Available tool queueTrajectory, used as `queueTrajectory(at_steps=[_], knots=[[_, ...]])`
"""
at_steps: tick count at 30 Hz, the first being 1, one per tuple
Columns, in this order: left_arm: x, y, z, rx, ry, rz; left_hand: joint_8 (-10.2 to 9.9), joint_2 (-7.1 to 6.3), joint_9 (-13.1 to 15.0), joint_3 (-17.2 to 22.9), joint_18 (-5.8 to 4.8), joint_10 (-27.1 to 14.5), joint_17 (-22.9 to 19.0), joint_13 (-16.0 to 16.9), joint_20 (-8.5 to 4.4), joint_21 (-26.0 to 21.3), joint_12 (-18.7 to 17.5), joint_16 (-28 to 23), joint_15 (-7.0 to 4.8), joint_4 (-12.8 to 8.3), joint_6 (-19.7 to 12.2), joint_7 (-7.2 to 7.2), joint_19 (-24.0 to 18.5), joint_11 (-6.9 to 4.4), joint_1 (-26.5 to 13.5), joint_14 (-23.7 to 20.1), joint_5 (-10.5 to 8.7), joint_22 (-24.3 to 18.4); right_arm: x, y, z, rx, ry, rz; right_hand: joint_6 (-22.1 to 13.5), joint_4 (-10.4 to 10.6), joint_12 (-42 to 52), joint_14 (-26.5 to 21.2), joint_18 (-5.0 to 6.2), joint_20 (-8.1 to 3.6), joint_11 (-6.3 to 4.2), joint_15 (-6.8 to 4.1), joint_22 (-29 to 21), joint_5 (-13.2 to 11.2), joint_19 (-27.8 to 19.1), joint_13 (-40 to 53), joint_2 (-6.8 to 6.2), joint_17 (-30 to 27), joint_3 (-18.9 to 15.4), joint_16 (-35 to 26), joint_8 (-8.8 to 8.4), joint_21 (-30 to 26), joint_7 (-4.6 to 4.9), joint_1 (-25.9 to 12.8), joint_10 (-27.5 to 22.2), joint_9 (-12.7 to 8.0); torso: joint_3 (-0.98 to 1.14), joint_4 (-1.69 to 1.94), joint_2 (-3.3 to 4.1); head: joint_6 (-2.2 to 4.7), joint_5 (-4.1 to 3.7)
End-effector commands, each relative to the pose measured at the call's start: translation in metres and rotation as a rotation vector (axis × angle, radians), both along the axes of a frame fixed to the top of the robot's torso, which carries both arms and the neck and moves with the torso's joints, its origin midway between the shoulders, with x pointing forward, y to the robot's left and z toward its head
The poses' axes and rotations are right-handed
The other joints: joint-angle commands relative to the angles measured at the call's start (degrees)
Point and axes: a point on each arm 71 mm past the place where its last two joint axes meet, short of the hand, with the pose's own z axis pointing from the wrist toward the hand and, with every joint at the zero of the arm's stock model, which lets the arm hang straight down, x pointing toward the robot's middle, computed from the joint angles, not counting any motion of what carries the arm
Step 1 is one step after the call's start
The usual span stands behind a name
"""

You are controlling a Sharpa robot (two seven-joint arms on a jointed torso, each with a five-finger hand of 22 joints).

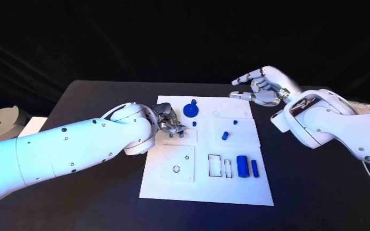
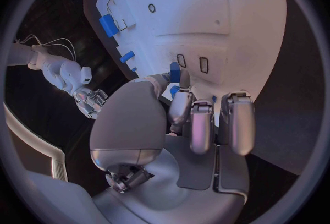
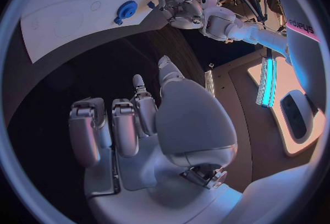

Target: Assemble the parts on the task board

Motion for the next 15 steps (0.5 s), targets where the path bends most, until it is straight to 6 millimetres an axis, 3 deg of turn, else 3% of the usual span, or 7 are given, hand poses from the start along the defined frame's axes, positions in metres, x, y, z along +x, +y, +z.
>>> queueTrajectory(at_steps=[1,15], knots=[[-0.0002,-0.0002,0.0006,0.033,-0.028,0.0,0.18,-0.51,0.04,10.35,-0.84,0.31,15.09,0.09,0.09,0.3,0.38,0.18,0.12,-9.88,0.81,-0.51,2.27,-0.04,-0.1,6.01,0.07,6.82,-0.0007,0.0014,-0.0003,-0.001,0.0,0.015,0.27,0.04,-0.38,6.04,-0.28,0.31,-0.04,0.09,12.97,0.27,4.86,7.14,0.59,14.97,-0.32,0.29,0.21,-0.31,0.03,-0.02,-0.05,0.09,-0.02,0.0,0.04,-0.1,0.0],[-0.0005,-0.0026,-0.0093,0.061,0.012,-0.003,0.17,-0.67,0.05,10.61,-0.83,0.45,15.09,0.29,0.08,0.28,0.56,0.18,0.11,-9.88,0.97,-0.53,2.26,-0.05,-0.27,6.01,0.09,6.78,-0.0007,0.0022,-0.0006,-0.001,0.002,0.019,0.27,0.1,-0.36,6.04,-0.28,0.31,-0.04,0.09,12.94,0.26,4.85,7.15,0.6,14.97,-0.41,0.29,0.21,-0.32,0.03,-0.11,-0.05,0.09,0.0,-0.04,0.07,-0.43,-0.07]])
